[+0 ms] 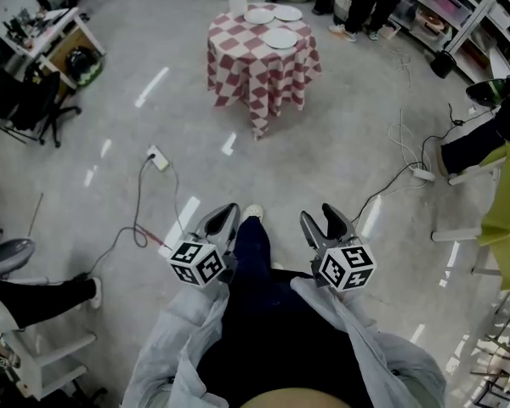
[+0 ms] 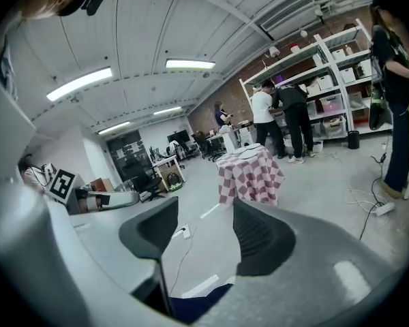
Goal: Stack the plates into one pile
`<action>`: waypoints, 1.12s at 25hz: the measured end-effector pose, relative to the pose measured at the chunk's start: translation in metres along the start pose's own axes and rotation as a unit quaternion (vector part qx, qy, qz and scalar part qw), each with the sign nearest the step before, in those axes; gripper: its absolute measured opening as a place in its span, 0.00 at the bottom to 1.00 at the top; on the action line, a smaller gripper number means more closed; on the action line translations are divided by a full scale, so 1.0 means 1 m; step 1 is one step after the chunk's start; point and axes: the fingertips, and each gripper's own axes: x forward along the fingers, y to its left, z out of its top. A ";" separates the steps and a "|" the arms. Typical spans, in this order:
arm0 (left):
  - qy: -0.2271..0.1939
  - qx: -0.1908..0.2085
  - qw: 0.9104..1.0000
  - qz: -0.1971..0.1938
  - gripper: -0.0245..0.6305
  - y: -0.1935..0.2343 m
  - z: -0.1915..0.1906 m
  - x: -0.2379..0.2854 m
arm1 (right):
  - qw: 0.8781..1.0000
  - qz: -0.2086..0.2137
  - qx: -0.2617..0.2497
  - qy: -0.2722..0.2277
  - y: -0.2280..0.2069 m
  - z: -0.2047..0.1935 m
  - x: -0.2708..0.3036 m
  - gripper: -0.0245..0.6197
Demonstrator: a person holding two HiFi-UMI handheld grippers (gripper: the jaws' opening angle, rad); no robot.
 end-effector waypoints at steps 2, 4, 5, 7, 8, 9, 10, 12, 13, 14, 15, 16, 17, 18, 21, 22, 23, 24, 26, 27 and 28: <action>0.002 0.000 1.000 -0.003 0.05 0.006 0.010 0.016 | 1.000 0.000 0.004 0.010 -0.007 0.006 0.014 0.42; 0.009 0.011 1.000 -0.011 0.05 0.010 0.020 0.033 | 1.000 -0.001 0.010 0.011 -0.013 0.017 0.030 0.42; 0.015 0.020 1.000 -0.012 0.05 0.015 0.025 0.041 | 1.000 -0.003 0.013 0.009 -0.016 0.023 0.038 0.42; 0.021 0.030 0.999 -0.010 0.05 0.027 0.038 0.058 | 1.000 -0.007 0.018 0.008 -0.021 0.034 0.057 0.42; 0.020 0.030 0.999 -0.011 0.05 0.032 0.046 0.066 | 1.000 -0.007 0.017 0.010 -0.023 0.038 0.066 0.42; 0.019 0.029 0.999 -0.014 0.05 0.037 0.054 0.073 | 1.000 -0.006 0.014 0.014 -0.024 0.043 0.075 0.42; 0.018 0.028 0.999 -0.017 0.05 0.042 0.061 0.080 | 1.000 -0.005 0.011 0.018 -0.025 0.047 0.085 0.42; 0.020 0.029 0.999 -0.020 0.05 0.056 0.075 0.093 | 1.000 -0.005 0.010 0.022 -0.027 0.055 0.104 0.42; 0.021 0.030 0.999 -0.020 0.05 0.063 0.080 0.099 | 1.000 -0.007 0.013 0.022 -0.029 0.060 0.113 0.42; 0.023 0.029 0.999 -0.019 0.05 0.071 0.086 0.104 | 1.000 -0.009 0.017 0.021 -0.030 0.064 0.122 0.42; 0.023 0.027 0.999 -0.019 0.05 0.079 0.092 0.110 | 1.000 -0.012 0.021 0.020 -0.032 0.068 0.132 0.42; 0.023 0.025 0.999 -0.020 0.05 0.087 0.098 0.115 | 0.999 -0.014 0.022 0.020 -0.034 0.073 0.141 0.42; 0.022 0.024 0.999 -0.022 0.05 0.094 0.104 0.121 | 0.999 -0.016 0.022 0.019 -0.035 0.077 0.149 0.42; 0.021 0.024 0.999 -0.023 0.05 0.100 0.111 0.126 | 0.999 -0.019 0.022 0.019 -0.037 0.081 0.158 0.42; 0.011 0.027 0.999 -0.025 0.05 0.121 0.131 0.138 | 0.999 -0.025 0.027 0.009 -0.039 0.094 0.183 0.42; 0.008 0.028 0.999 -0.027 0.05 0.128 0.138 0.141 | 0.999 -0.027 0.030 0.004 -0.038 0.098 0.191 0.42; 0.007 0.029 0.999 -0.030 0.05 0.134 0.143 0.144 | 0.999 -0.029 0.033 -0.001 -0.038 0.103 0.199 0.42; 0.008 0.033 0.999 -0.032 0.05 0.139 0.148 0.147 | 0.999 -0.031 0.035 -0.005 -0.037 0.106 0.205 0.42; 0.011 0.041 0.998 -0.035 0.05 0.150 0.154 0.152 | 0.999 -0.034 0.038 -0.011 -0.036 0.110 0.218 0.42; 0.012 0.043 0.998 -0.036 0.05 0.155 0.155 0.155 | 0.998 -0.036 0.040 -0.012 -0.036 0.111 0.222 0.42; 0.014 0.043 0.998 -0.036 0.05 0.159 0.156 0.156 | 0.998 -0.036 0.043 -0.010 -0.035 0.110 0.226 0.42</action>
